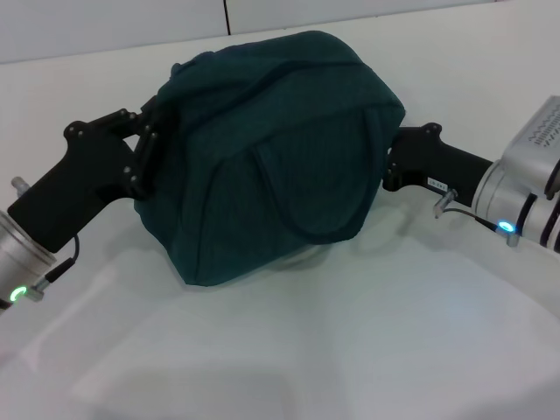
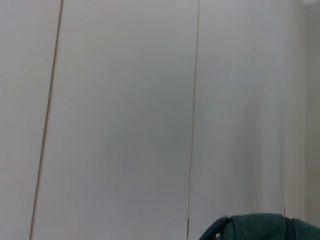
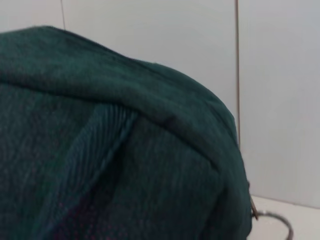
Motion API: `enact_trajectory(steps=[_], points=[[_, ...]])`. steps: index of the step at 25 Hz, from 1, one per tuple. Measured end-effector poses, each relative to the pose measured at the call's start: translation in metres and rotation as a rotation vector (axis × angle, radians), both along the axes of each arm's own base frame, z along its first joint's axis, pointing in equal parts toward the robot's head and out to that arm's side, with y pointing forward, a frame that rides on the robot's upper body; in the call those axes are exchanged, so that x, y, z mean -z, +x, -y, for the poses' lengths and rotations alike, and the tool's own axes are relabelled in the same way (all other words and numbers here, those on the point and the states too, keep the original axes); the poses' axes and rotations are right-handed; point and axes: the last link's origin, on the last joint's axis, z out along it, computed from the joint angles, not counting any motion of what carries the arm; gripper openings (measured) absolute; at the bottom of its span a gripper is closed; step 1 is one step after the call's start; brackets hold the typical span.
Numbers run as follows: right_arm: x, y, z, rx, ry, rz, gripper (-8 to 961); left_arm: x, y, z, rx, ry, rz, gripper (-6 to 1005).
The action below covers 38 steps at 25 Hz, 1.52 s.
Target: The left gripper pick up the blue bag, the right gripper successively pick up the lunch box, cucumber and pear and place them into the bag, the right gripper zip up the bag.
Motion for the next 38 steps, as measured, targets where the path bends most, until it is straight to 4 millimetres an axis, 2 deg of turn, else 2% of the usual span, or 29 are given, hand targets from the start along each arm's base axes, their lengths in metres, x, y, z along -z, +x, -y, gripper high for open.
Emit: enact_trajectory(steps=[5, 13, 23, 29, 38], points=[[-0.001, 0.005, 0.004, 0.013, 0.001, -0.005, 28, -0.001, -0.003, 0.002, -0.013, 0.004, 0.003, 56], [-0.006, -0.002, 0.005, 0.000, 0.019, -0.070, 37, -0.003, -0.011, 0.007, -0.054, 0.023, 0.022, 98], [-0.015, -0.010, 0.003, -0.040, 0.049, -0.124, 228, -0.003, -0.019, 0.016, -0.050, 0.057, -0.008, 151], [-0.021, -0.017, 0.006, -0.095, 0.054, -0.159, 465, -0.009, -0.023, 0.026, -0.045, 0.081, 0.024, 387], [-0.044, -0.026, 0.009, -0.187, 0.103, -0.250, 471, -0.026, -0.025, 0.038, 0.000, 0.135, 0.065, 768]])
